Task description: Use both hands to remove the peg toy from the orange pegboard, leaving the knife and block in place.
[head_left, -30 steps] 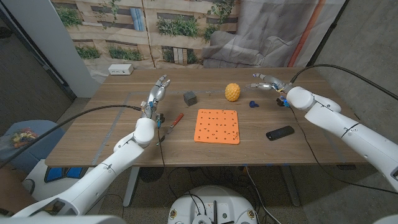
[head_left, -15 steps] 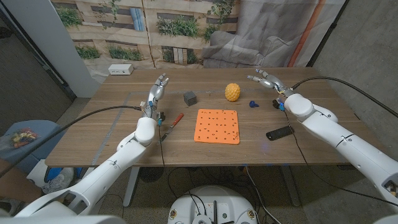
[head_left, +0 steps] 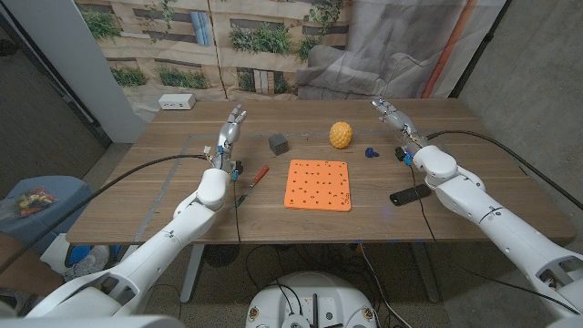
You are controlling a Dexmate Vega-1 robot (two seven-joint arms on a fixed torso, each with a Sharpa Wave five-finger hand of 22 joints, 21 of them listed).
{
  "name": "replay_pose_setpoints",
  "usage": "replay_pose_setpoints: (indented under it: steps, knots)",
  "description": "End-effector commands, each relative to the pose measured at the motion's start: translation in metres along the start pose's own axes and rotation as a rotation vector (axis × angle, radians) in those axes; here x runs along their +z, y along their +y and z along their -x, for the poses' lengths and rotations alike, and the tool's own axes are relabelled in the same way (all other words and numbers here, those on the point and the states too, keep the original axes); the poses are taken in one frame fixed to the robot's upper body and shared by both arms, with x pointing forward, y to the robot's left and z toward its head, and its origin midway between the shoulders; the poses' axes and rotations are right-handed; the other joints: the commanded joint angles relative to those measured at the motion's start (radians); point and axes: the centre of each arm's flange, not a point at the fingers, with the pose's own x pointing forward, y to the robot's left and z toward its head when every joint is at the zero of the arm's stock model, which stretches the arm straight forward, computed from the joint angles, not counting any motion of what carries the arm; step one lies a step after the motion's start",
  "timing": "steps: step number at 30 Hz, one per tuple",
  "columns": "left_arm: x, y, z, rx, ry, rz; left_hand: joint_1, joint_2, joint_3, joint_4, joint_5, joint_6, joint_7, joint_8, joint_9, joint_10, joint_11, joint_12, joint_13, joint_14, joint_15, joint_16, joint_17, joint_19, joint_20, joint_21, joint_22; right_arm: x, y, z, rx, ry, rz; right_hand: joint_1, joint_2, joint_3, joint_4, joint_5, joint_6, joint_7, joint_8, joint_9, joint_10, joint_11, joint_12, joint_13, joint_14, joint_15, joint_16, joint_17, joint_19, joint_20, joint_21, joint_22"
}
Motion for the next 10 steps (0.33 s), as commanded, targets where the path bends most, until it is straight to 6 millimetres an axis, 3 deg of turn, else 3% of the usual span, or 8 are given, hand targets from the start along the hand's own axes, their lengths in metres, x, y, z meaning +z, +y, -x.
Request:
replay_pose_setpoints:
  steps: [1, 10]
  knots:
    - [-0.013, -0.003, 0.003, 0.004, -0.021, 0.099, -0.011, 0.092, 0.004, 0.011, 0.002, -0.007, 0.003, 0.003, 0.0, 0.001, -0.001, 0.003, -0.001, 0.004, -0.041, 0.005, 0.003, 0.003, -0.133, 0.003, 0.003, -0.029, 0.015, 0.011, -0.069, -0.034, -0.223, -0.02, 0.001, 0.0, 0.009, -0.001, -0.004, 0.005, -0.003, 0.0, -0.003, 0.007, -0.005, 0.003, 0.005, -0.004, 0.008, 0.001, 0.001, -0.001, 0.006, 0.002]
    - [-0.04, -0.014, 0.016, 0.015, 0.026, 0.166, -0.012, 0.087, 0.005, 0.013, 0.003, -0.006, 0.005, 0.007, 0.0, 0.004, -0.001, 0.005, -0.001, 0.01, -0.038, 0.005, 0.0, 0.009, -0.128, 0.005, 0.002, -0.048, 0.032, 0.016, -0.101, -0.011, -0.355, -0.067, 0.026, -0.007, 0.033, 0.002, -0.009, 0.017, -0.005, -0.001, 0.003, 0.014, -0.005, 0.002, 0.013, -0.009, 0.012, 0.001, -0.005, -0.006, 0.008, 0.002]
